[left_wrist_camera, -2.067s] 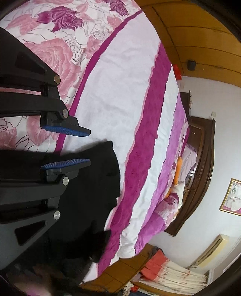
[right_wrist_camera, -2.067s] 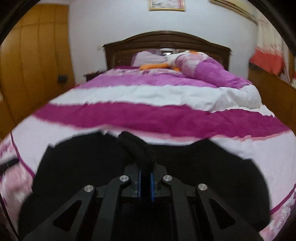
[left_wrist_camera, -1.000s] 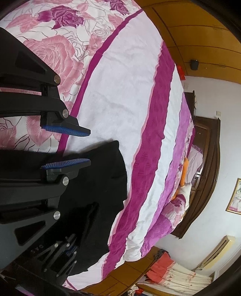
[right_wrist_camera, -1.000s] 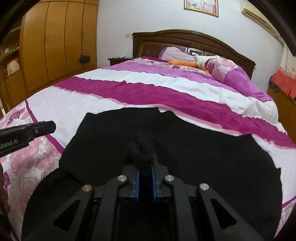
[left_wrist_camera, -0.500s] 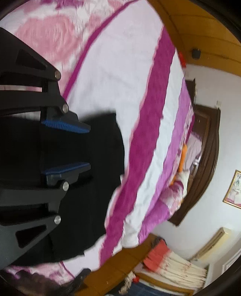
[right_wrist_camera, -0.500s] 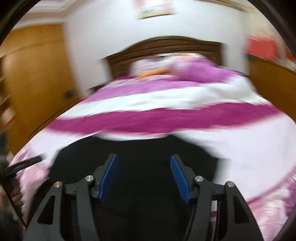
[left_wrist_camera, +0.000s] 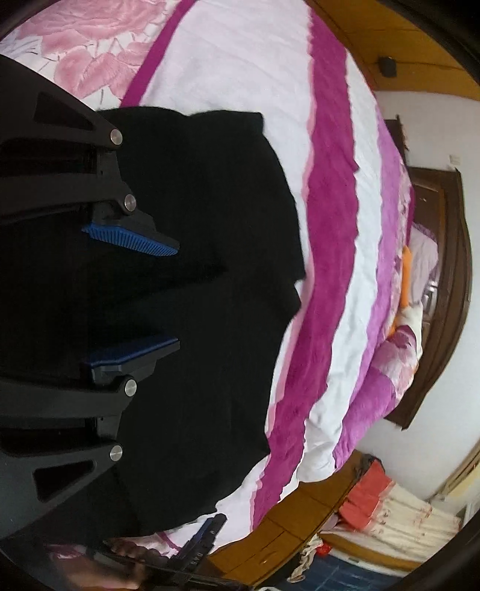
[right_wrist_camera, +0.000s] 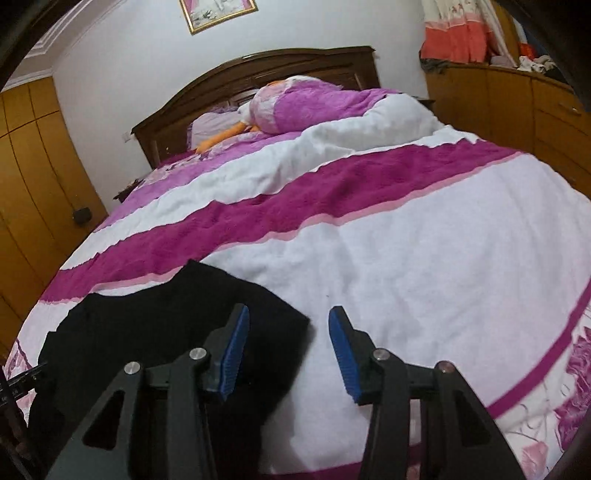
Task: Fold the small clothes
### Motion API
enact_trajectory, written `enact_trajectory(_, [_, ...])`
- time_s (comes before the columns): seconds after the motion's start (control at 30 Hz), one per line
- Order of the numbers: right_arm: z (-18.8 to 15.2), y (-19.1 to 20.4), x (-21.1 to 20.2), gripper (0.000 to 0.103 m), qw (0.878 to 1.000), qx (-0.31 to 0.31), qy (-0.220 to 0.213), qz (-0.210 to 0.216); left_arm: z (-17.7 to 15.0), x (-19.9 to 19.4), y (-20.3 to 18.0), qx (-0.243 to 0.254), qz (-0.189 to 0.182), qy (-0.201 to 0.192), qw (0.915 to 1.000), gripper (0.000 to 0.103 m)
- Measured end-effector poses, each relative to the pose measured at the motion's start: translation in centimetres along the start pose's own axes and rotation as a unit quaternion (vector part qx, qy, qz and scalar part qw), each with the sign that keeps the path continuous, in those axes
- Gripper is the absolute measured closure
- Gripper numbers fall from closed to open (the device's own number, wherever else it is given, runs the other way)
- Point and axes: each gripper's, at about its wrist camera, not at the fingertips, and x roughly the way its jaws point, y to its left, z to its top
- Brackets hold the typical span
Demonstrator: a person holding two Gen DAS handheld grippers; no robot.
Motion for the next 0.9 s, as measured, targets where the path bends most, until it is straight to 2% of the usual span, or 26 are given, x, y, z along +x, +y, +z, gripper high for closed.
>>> enact_trajectory(0.13, [-1.1,1.7,1.1,0.058,0.999,-0.026,0.019,0.009,-0.3,1.1,0.0,-0.01,-0.049,0.034,0.9982,0.073])
enact_trajectory(0.2, [-1.4,2.2,2.0,0.058,0.999,-0.04,0.034,-0.004,-0.8,1.5,-0.7,0.006,-0.046,0.037,0.9982,0.073])
enact_trajectory(0.23, [-1.6,2.2,2.4,0.06,0.998,-0.042,0.04,-0.006,-1.0,1.6,-1.1,0.017,-0.041,0.03,0.9986,0.078])
enact_trajectory(0.27, [-1.8,2.2,2.7,0.08,0.998,-0.044,0.045,-0.001,-1.3,1.4,-1.4,0.028,-0.04,0.019,0.9986,0.102])
enact_trajectory(0.3, [-1.9,2.2,3.0,0.095,0.998,-0.044,0.049,0.001,-1.4,1.4,-1.6,0.034,-0.036,0.016,0.9986,0.103])
enact_trajectory(0.53, [-0.9,0.3,0.8,0.096,1.0,0.009,-0.01,-0.013,-1.1,-0.6,-0.5,0.027,-0.053,0.0,0.9982,0.103])
enact_trajectory(0.6, [-0.8,-0.6,0.8,0.096,0.999,0.032,-0.008,-0.005,-1.0,-0.8,-0.3,0.032,-0.042,-0.006,0.9986,0.103])
enact_trajectory(0.7, [-1.0,-1.5,1.5,0.096,0.999,0.045,0.005,-0.024,-1.0,-0.1,-0.3,0.04,-0.023,-0.001,0.9989,0.103])
enact_trajectory(0.9, [-1.0,-2.4,0.1,0.095,0.998,0.067,-0.014,0.005,-1.3,-0.1,-0.4,0.044,-0.023,0.001,0.9988,0.103])
